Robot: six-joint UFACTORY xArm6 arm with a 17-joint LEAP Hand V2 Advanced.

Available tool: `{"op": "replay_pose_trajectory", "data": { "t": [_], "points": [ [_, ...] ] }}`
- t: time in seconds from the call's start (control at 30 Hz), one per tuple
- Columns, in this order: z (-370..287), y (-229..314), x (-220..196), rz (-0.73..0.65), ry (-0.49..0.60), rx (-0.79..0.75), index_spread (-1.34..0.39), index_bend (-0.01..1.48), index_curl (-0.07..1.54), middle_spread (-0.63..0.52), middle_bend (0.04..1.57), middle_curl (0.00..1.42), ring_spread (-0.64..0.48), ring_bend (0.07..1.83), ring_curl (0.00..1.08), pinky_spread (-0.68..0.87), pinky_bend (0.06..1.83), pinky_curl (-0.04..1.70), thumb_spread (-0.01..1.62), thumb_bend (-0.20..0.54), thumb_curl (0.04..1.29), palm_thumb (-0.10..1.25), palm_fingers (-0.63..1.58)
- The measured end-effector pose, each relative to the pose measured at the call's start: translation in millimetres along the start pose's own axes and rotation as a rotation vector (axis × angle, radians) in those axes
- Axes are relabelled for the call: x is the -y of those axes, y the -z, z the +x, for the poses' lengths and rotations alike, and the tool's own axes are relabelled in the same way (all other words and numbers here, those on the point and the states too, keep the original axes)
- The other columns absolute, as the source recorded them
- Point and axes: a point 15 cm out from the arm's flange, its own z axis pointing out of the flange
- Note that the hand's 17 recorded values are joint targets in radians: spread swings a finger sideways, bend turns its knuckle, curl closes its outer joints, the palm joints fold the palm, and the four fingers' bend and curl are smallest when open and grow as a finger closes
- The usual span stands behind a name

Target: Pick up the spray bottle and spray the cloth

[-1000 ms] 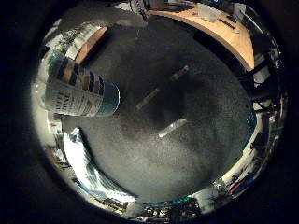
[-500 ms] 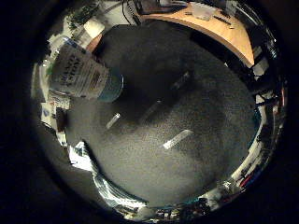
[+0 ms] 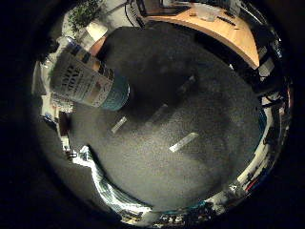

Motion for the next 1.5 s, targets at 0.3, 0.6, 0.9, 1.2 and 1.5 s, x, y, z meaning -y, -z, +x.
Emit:
{"op": "replay_pose_trajectory", "data": {
  "t": [0.3,0.6,0.9,1.2,1.5],
  "points": [
    [-0.3,4.3,-11.8,-0.037,0.041,0.021,-0.49,0.14,0.4,-0.25,0.31,0.39,-0.27,0.65,0.19,0.51,1.04,0.05,1.0,-0.043,0.35,0.63,0.49],
    [-4.1,8.1,-3.1,-0.023,0.061,0.027,-0.35,0.16,0.31,-0.04,0.25,0.37,0.04,0.66,0.18,0.54,1.28,0.08,0.95,-0.035,0.34,0.48,0.27],
    [0.5,18.4,18.8,-0.031,0.041,0.046,-0.29,0.17,0.31,0.0,0.23,0.37,0.19,0.62,0.17,0.58,1.31,0.07,0.93,-0.031,0.35,0.45,0.18],
    [46.1,24.1,36.9,0.035,-0.029,-0.007,-0.22,0.16,0.31,0.06,0.2,0.36,0.25,0.55,0.18,0.6,1.26,0.06,0.96,-0.029,0.34,0.45,0.09],
    [39.9,11.9,39.5,0.079,-0.084,0.035,-0.18,0.17,0.31,0.12,0.19,0.34,0.28,0.5,0.2,0.61,1.2,0.08,0.99,-0.028,0.34,0.44,0.02]
  ]
}}
